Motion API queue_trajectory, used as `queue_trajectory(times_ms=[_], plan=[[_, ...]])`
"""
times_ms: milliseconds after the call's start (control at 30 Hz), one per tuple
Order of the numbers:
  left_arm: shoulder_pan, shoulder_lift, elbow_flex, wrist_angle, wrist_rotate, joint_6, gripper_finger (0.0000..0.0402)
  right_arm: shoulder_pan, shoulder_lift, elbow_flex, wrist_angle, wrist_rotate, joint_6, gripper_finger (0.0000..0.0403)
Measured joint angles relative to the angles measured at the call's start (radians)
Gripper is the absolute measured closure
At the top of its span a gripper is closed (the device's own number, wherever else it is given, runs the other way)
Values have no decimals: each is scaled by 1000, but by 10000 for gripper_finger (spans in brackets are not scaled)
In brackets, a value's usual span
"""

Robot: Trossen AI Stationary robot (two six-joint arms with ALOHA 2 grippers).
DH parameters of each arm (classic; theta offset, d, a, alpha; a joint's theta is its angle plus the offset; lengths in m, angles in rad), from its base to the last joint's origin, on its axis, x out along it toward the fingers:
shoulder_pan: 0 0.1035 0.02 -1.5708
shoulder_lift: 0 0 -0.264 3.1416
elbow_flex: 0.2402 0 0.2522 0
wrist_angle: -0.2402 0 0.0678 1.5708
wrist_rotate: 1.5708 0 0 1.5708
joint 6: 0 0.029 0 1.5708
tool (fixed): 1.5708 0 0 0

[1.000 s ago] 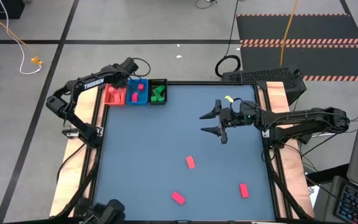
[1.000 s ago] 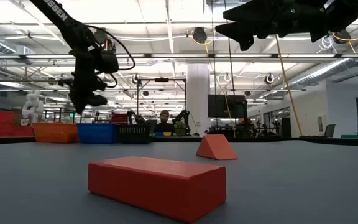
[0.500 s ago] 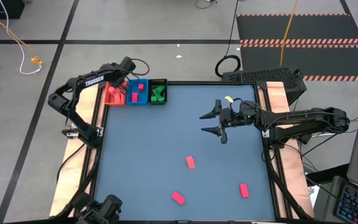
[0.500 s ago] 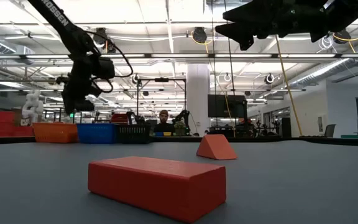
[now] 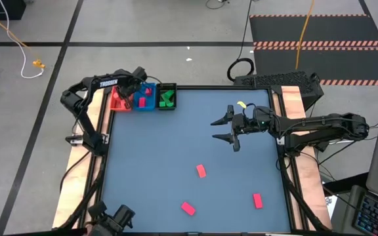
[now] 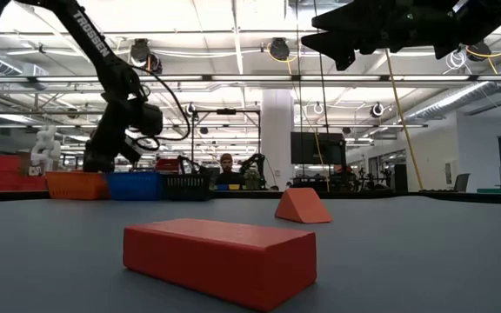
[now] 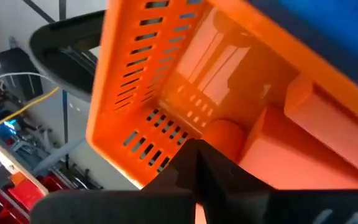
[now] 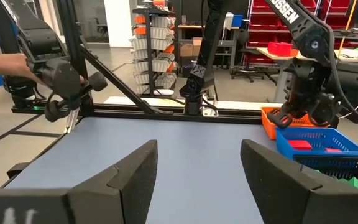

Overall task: Sort & place blocks by color
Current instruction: Put the orange block into the orange bin

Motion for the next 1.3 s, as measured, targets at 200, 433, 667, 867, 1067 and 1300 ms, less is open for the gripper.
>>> queue_trajectory(times_ms=[200, 433, 667, 867, 1067, 1300], plan=[[-16, 8, 0, -4, -29, -61, 397, 0, 0, 0, 0, 0, -6, 177], [-40, -25, -1, -80, -52, -132, 399, 0, 0, 0, 0, 0, -6, 177], [-49, -53, 0, -135, -27, -254, 399, 0, 0, 0, 0, 0, 1, 177], [-52, -53, 0, -163, -7, -302, 400, 0, 0, 0, 0, 0, 3, 177], [-42, -53, 0, -281, 111, -355, 399, 0, 0, 0, 0, -3, 20, 177], [-81, -53, 0, -321, 68, -408, 398, 0, 0, 0, 0, -3, 20, 177]])
